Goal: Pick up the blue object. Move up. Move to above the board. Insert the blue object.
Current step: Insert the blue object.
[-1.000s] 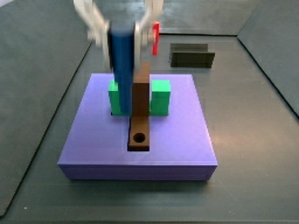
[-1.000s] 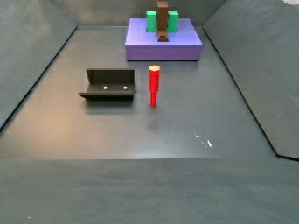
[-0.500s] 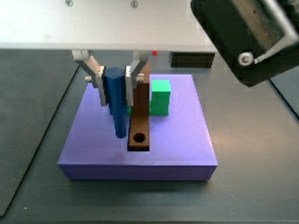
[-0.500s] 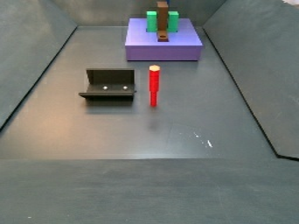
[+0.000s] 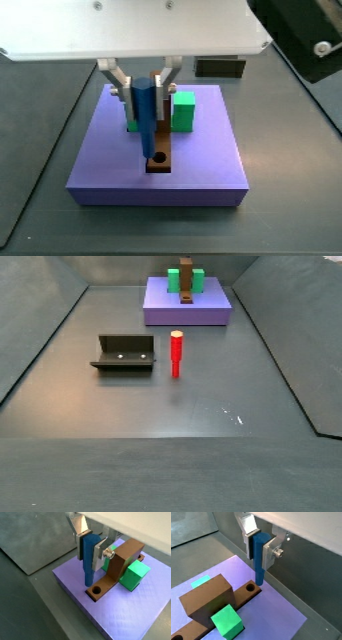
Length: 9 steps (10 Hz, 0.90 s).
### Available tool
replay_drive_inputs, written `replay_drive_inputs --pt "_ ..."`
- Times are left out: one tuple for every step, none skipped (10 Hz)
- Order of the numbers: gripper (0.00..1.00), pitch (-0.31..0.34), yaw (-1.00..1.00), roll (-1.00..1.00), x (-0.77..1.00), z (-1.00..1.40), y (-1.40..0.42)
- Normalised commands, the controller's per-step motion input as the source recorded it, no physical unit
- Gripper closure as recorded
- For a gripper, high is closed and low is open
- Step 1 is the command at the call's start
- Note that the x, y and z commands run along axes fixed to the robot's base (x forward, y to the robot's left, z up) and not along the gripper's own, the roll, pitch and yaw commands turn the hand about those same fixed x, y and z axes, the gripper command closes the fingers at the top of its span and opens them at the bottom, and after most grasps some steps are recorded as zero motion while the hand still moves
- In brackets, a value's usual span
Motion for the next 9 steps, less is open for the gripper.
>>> replay_drive_inputs --pt "1.00 -0.121 0.09 0.00 0.15 -0.10 0.00" --pt "1.00 -0.039 0.10 0.05 0.11 -0.03 0.09" --pt "1.00 0.000 0.04 0.11 0.19 0.00 0.07" --pt "1.00 0.071 0.02 0.18 0.29 0.00 0.00" --pt "1.00 0.076 0.03 0.20 0.33 0.00 0.00" --pt "1.00 0.059 0.05 0.27 0.35 0.00 -0.05" --pt "1.00 0.047 0.06 0.43 0.29 0.00 -0.12" --pt "1.00 0.039 0.00 0.47 0.10 -0.05 -0.08" --pt "1.00 0.050 0.00 0.41 0.00 -0.21 -0.05"
